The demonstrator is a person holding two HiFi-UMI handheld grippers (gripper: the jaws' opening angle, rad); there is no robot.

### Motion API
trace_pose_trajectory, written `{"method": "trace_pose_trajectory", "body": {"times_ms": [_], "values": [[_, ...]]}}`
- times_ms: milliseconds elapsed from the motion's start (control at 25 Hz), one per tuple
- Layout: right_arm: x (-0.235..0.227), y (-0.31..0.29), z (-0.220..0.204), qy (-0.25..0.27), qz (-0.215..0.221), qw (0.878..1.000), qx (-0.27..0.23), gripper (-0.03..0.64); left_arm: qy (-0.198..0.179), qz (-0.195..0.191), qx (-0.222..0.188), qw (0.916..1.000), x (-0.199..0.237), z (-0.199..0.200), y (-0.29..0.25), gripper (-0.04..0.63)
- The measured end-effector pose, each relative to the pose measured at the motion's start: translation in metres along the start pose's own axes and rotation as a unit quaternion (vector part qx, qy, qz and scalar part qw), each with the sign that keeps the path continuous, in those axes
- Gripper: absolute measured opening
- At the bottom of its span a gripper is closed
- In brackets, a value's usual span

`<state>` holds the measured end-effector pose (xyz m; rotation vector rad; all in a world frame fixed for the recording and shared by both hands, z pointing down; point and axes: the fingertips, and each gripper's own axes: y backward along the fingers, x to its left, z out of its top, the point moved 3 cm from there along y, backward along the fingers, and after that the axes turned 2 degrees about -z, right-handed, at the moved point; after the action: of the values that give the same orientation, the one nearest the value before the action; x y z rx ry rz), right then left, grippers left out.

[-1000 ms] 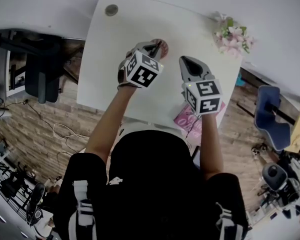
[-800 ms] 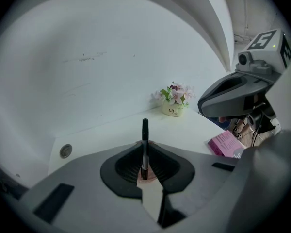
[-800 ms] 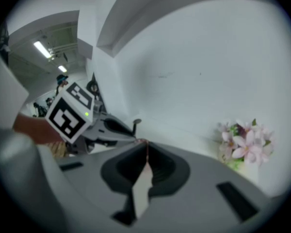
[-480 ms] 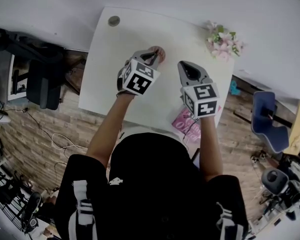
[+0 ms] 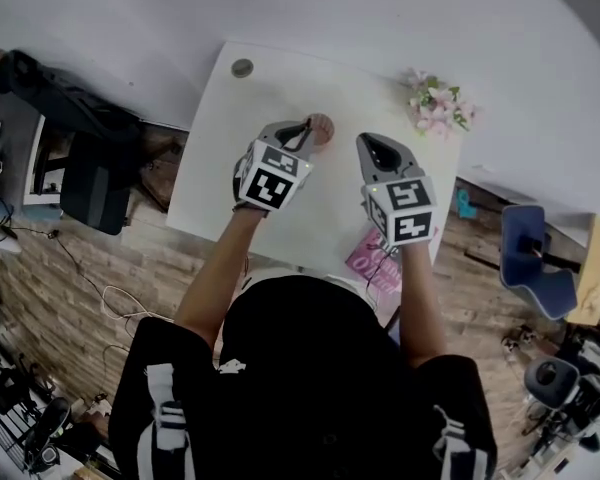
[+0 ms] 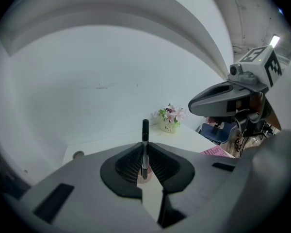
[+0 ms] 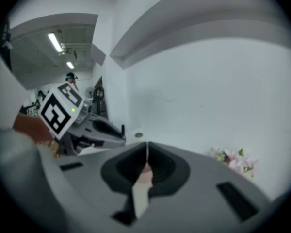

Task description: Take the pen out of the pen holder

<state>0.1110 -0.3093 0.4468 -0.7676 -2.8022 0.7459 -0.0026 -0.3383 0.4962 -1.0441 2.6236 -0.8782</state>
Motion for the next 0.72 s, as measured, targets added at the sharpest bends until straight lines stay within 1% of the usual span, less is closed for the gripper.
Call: {"method": "trace_pose_trajectory", "body": {"times_ms": [360,720], "values": [[0.015,0.019,0.042,0.016,-0.010,0.998,-0.058,0.034,0.001,0.022,-0.053,0.9984,0.003,0.024,0.057,0.058],[0.030,0.044,0.080,0.036,-0.017,0.993,-0.109,0.034,-0.006,0.043,-0.111,0.9929,-0.001,0.050,0.115,0.060]]}}
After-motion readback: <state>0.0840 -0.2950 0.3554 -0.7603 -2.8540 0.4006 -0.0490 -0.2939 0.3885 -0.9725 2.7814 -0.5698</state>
